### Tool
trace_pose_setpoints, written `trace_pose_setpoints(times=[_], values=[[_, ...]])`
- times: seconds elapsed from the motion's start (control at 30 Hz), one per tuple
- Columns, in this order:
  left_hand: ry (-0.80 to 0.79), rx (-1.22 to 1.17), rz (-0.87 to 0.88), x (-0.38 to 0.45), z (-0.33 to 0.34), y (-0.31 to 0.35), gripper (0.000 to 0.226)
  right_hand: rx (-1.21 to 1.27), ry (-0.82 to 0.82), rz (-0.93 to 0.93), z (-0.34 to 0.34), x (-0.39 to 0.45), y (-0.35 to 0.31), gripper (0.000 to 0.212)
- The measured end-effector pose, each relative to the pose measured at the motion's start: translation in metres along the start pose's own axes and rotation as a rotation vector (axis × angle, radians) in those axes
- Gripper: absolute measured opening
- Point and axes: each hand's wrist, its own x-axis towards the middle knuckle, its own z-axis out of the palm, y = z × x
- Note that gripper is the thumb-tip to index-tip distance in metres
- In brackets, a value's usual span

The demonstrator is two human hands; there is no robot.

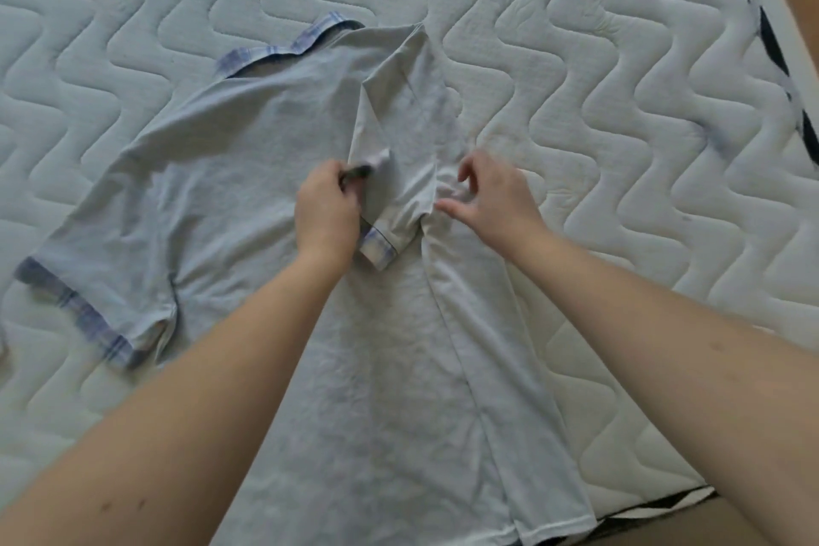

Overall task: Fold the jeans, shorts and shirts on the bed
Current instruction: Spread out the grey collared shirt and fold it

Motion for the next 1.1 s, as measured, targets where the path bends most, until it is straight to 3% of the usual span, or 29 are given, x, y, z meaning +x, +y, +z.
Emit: trace_pose_setpoints(times=[0.1,0.23,0.33,0.47,0.53,0.63,0.7,0.83,0.9,0.97,1.1], values=[[0.090,-0.110,-0.112,0.005,-0.007,-0.002,0.035,-0.094,-0.053,-0.193,0.012,-0.015,-0.008,0.038],[0.135,-0.292,-0.181,0.005,-0.012,0.002,0.045,-0.203,-0.221,-0.180,0.027,-0.019,-0.017,0.053],[0.158,-0.350,-0.177,0.011,-0.014,0.013,0.047,-0.262,-0.291,-0.194,0.032,-0.016,-0.023,0.047],[0.194,-0.457,-0.241,0.021,-0.015,0.030,0.042,-0.096,-0.243,-0.100,0.019,-0.002,-0.034,0.029],[0.089,-0.474,-0.243,0.018,-0.013,0.037,0.034,0.097,-0.165,0.052,0.008,0.008,-0.037,0.023],[-0.075,-0.282,-0.136,0.009,-0.010,0.032,0.030,0.383,-0.088,0.237,-0.004,0.032,-0.048,0.021],[-0.082,-0.023,0.029,0.000,-0.008,0.026,0.032,0.496,-0.105,0.330,-0.006,0.051,-0.060,0.024],[-0.009,0.250,0.604,-0.013,-0.008,0.023,0.027,0.474,-0.242,0.415,0.000,0.082,-0.080,0.045],[0.036,0.269,0.728,-0.017,-0.008,0.018,0.031,0.419,-0.256,0.408,0.002,0.089,-0.079,0.032],[0.029,0.237,0.678,-0.020,-0.007,0.016,0.033,0.412,-0.167,0.406,0.000,0.088,-0.072,0.014],[-0.085,0.237,0.376,-0.023,-0.006,0.004,0.039,0.396,-0.055,0.438,0.002,0.069,-0.048,0.009]])
